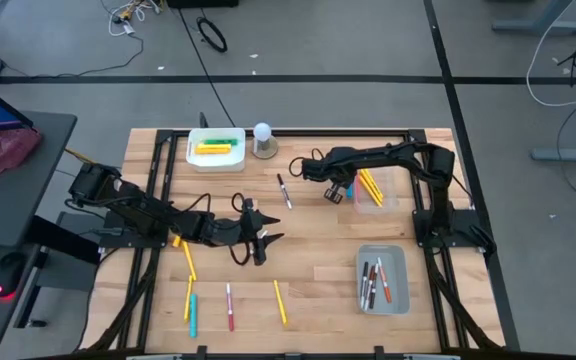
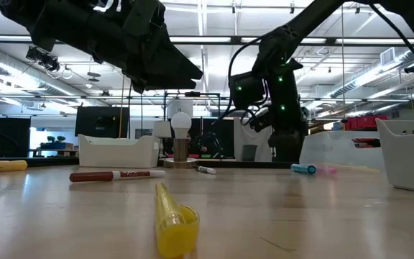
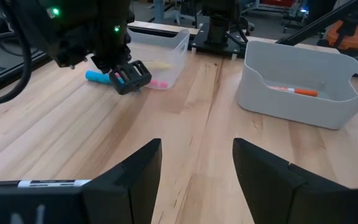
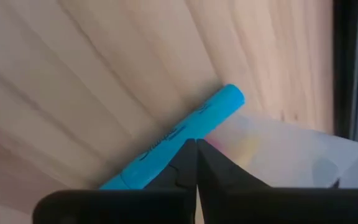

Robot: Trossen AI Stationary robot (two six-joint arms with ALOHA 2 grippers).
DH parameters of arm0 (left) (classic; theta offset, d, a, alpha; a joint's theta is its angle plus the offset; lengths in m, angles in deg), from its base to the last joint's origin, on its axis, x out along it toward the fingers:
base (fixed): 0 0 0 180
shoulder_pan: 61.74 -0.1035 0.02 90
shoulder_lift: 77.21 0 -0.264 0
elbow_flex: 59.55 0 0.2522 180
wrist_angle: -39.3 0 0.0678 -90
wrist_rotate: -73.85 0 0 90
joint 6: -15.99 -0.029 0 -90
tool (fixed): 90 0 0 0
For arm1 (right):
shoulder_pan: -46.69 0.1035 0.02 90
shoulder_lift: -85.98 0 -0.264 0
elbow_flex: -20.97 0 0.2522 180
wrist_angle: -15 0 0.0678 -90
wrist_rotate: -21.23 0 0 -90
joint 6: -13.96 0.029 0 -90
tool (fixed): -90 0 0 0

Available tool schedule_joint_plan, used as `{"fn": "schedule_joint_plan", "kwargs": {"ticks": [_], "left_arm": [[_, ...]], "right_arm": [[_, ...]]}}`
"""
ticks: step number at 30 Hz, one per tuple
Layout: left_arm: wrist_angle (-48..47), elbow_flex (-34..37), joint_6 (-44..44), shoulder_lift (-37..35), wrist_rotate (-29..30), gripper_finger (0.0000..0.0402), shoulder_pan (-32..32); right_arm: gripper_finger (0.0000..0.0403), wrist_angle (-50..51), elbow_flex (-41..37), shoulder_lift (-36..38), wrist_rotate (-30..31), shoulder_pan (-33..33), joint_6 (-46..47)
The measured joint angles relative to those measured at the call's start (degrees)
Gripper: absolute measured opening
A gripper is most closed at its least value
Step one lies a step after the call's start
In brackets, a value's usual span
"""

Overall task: Pick & Place Markers
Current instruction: Put the blue highlighter into the white bin

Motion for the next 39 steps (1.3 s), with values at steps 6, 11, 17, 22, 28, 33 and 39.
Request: {"fn": "schedule_joint_plan", "kwargs": {"ticks": [6, 11, 17, 22, 28, 33, 39], "left_arm": [[-0.02, 0.0, 0.0, 0.0, 0.0, 0.0204, 0.0], [-0.02, 0.0, 0.02, 0.0, 0.0, 0.0204, 0.0], [-0.04, 0.0, 0.02, 0.0, 0.0, 0.0204, 0.0], [-0.09, 0.0, 0.04, 0.0, 0.0, 0.0204, 0.0], [-0.09, 0.0, 0.04, 0.0, 0.0, 0.0204, 0.0], [-0.09, 0.0, 0.04, 0.0, 0.0, 0.0204, 0.05], [-0.11, 0.0, 0.05, 0.0, -0.02, 0.0204, 0.07]], "right_arm": [[0.0002, -0.05, 0.0, -0.03, 0.7, -0.64, -1.12], [0.0001, -0.13, -0.02, -0.6, 1.39, -1.35, -1.97], [0.0001, 0.45, -0.07, -1.29, 1.6, -1.36, -1.16], [0.0001, 0.28, -0.07, -1.29, 1.64, -1.42, -1.21], [0.0, 0.31, -0.07, -1.29, 1.66, -1.93, -1.86], [0.0, -0.44, -0.27, -1.28, 1.59, -2.93, -2.92], [0.0, -1.13, -1.19, -1.27, 1.31, -3.97, -3.11]]}}
